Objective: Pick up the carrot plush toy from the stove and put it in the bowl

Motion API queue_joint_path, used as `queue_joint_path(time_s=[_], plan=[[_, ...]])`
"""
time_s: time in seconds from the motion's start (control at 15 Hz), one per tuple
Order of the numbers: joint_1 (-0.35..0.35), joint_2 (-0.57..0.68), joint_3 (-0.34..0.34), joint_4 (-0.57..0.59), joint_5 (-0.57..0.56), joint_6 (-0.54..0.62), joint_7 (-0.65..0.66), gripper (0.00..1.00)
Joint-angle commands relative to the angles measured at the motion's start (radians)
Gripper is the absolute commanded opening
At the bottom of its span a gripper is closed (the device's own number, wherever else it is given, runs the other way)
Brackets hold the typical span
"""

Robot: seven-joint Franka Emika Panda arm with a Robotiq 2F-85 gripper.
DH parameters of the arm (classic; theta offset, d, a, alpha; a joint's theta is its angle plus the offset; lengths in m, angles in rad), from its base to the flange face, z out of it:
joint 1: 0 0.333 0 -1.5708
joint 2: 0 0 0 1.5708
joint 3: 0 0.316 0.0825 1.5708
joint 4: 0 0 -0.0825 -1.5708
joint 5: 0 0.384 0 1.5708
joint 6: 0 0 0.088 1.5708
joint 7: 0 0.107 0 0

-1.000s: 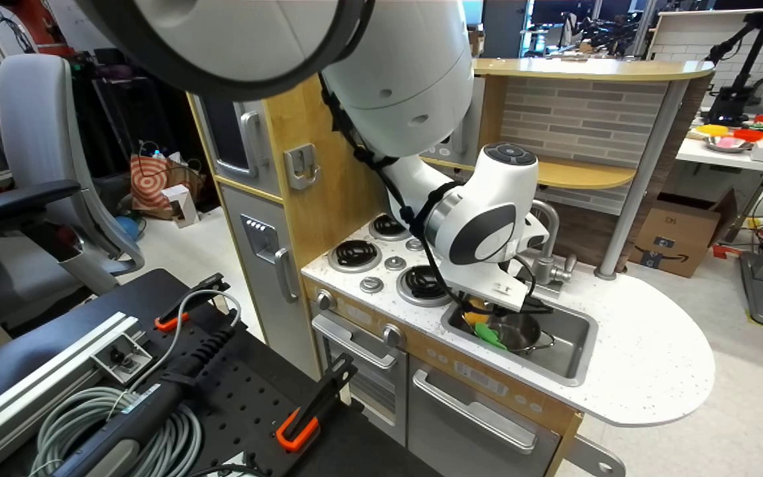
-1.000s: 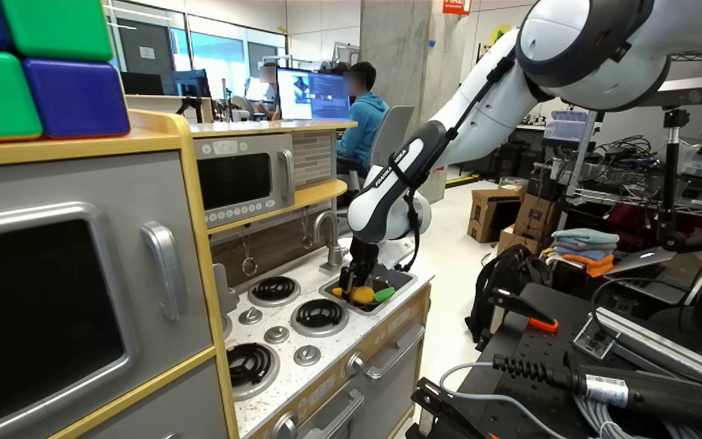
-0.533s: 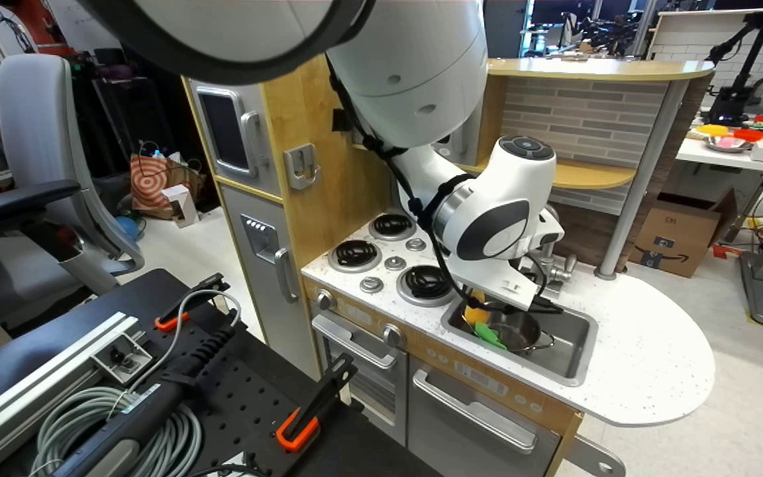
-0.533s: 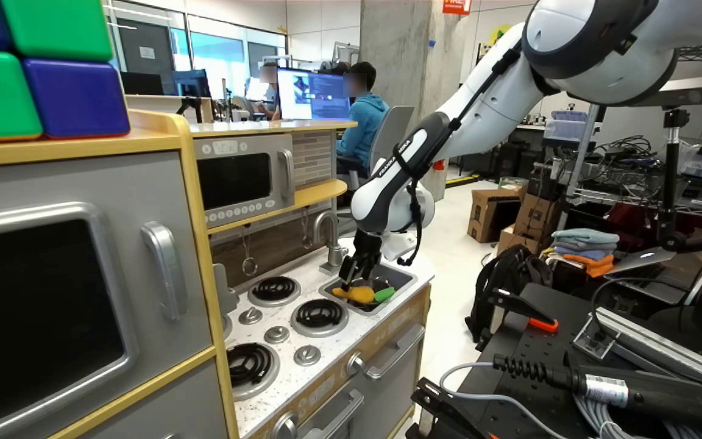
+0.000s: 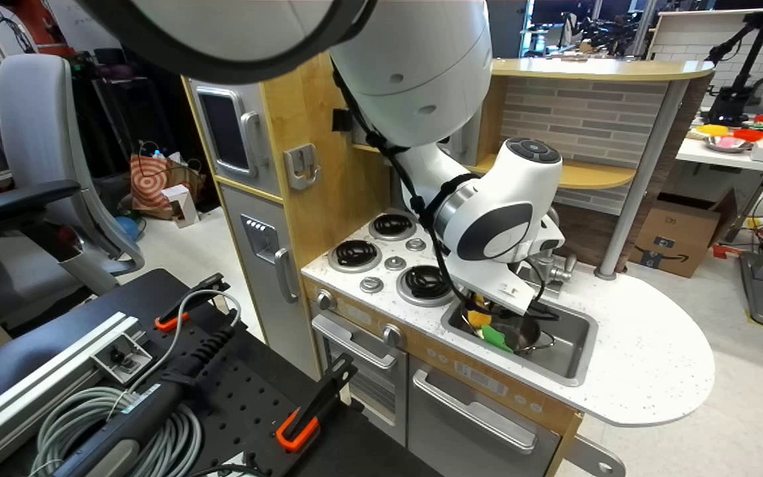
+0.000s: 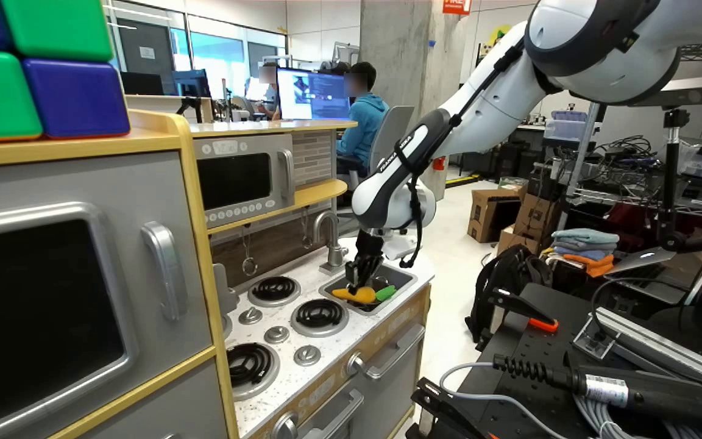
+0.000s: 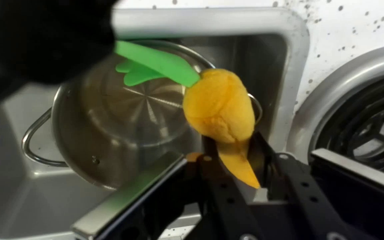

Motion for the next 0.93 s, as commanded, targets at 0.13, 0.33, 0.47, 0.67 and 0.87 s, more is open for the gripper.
queue_joint_path(time_s=[0.13,0.33,0.47,0.67,0.87], plan=[[-0.037,-0.038,0.019,-0.025,0.063,-0.023,-0.032,0.0],[-0.05,-0.04,-0.004,-0.024,0.076,0.04,-0.014,0.01],[-0.051,-0.022,-0.023,-0.008,0.074,0.042,-0.004,0.01],[-0.04,0.001,-0.04,-0.004,0.065,0.043,-0.002,0.01],[-0.044,0.012,-0.032,-0.012,0.066,0.05,-0.011,0.32]])
